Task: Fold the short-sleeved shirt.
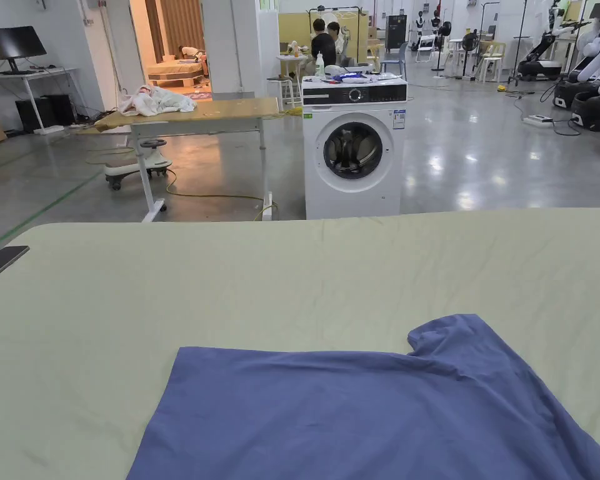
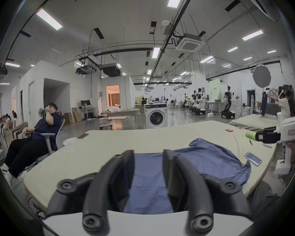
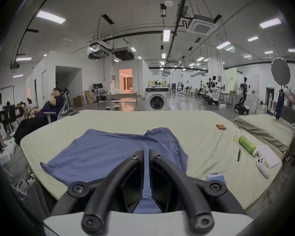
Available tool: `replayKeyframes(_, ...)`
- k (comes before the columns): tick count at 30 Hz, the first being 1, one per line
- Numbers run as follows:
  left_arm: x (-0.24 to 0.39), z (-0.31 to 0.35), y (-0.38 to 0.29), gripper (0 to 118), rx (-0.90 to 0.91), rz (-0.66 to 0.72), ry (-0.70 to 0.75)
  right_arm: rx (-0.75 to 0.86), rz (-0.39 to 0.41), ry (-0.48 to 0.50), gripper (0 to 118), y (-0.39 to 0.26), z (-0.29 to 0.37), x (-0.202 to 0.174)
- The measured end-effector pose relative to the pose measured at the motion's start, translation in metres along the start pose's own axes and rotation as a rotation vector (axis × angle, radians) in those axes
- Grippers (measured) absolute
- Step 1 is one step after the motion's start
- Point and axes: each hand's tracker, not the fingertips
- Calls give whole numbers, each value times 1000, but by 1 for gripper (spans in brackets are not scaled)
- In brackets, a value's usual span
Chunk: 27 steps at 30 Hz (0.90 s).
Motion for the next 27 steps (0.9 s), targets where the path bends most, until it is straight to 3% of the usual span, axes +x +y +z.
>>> replayKeyframes(3, 5, 4, 1, 5, 17, 22, -15, 6, 55, -1, 0, 0, 0, -8)
replayKeyframes(4, 1, 7, -2, 0, 19, 23, -15, 6, 54, -9, 0, 0, 0, -10)
replayKeyframes(14, -14, 5, -25, 0, -96, -58, 18, -18, 15, -17, 0, 4, -2, -14)
replayKeyframes(16, -33, 3, -45, 11, -160, -50, 41, -14, 34, -15, 0, 4, 2, -15)
replayKeyframes(20, -73, -14, -91, 76, -297, 76, 11, -39, 14, -1, 0, -2, 0, -11)
replayKeyframes(27, -107, -52, -171, 78, -462, 194, 17, -57, -63, -9, 0, -5, -1, -8)
